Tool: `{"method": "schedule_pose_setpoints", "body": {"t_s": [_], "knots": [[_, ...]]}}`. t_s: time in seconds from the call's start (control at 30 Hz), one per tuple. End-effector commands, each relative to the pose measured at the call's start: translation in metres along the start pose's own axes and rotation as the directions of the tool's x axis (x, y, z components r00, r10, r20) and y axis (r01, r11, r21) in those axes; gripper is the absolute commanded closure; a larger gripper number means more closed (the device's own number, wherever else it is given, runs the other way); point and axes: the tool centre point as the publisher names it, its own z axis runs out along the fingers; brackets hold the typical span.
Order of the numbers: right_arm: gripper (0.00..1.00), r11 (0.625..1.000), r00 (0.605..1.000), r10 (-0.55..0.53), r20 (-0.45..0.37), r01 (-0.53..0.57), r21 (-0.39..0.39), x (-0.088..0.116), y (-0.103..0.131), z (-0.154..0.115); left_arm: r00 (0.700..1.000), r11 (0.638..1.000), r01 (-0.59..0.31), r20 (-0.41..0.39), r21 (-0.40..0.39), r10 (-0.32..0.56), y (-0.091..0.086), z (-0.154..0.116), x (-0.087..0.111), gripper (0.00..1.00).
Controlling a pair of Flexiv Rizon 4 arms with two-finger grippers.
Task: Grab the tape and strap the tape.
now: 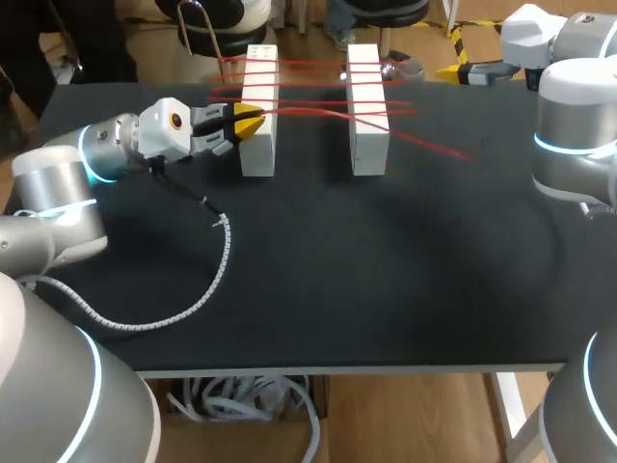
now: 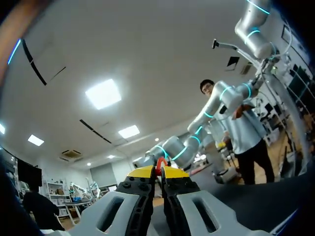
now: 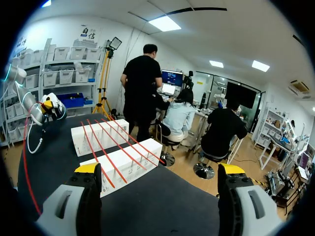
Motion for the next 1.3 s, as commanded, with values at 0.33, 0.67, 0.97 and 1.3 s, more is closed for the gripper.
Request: {"method": "schedule_pose_setpoints", "body": {"t_s": [0.33, 0.67, 0.97, 1.3], "knots": [[0.0, 1.0, 1.0, 0.0, 0.0, 0.0, 0.0, 0.0, 0.0, 0.0, 0.996, 0.996, 0.092, 0.02, -0.004, -0.092, -0.02, 0.014, 0.008, 1.0], [0.0, 1.0, 1.0, 0.0, 0.0, 0.0, 0.0, 0.0, 0.0, 0.0, 0.993, 0.994, 0.112, 0.026, -0.014, -0.112, -0.038, 0.021, 0.011, 1.0], [0.0, 1.0, 1.0, 0.0, 0.0, 0.0, 0.0, 0.0, 0.0, 0.0, 0.991, 0.992, 0.129, 0.023, -0.014, -0.129, -0.041, 0.021, 0.011, 1.0], [0.0, 1.0, 1.0, 0.0, 0.0, 0.0, 0.0, 0.0, 0.0, 0.0, 0.991, 0.992, 0.129, 0.023, -0.014, -0.129, -0.041, 0.021, 0.011, 1.0]]}}
